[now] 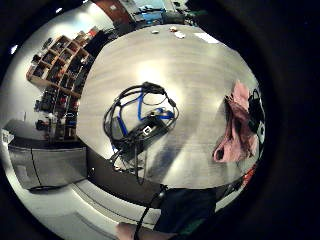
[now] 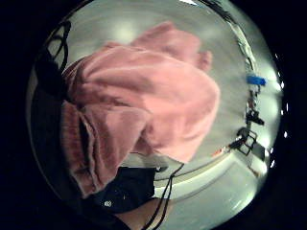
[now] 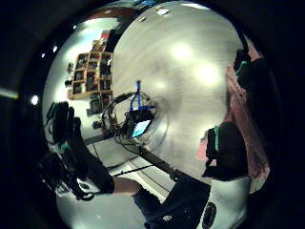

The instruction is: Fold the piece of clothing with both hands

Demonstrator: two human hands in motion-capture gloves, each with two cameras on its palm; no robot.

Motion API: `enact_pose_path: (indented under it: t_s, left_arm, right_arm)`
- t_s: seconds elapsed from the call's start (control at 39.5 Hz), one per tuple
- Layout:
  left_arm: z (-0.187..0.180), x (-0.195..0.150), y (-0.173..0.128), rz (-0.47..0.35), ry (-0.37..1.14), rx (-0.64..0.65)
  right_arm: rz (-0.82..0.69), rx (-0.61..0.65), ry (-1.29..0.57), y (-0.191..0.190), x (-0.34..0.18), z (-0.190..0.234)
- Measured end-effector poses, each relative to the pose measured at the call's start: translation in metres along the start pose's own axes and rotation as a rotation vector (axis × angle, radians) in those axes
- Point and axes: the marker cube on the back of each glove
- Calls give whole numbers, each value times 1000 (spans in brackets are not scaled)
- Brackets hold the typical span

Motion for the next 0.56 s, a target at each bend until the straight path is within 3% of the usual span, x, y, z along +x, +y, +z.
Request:
enact_pose_path:
  t_s: [0.13, 0.2, 0.33, 0.56]
  left_arm:
    - [-8, -5, 4, -27, 0, 11]
    - [-17, 0, 10, -26, -11, 21]
    - [0, 3, -3, -33, -94, -10]
    - [-11, 17, -1, 0, -164, -3]
  right_arm:
    - [-156, 177, 8, 8, -11, -27]
    - [-176, 274, -16, 13, -4, -51]
    - [-150, 253, -64, 9, 28, -72]
    - [-61, 300, 147, 14, 72, -93]
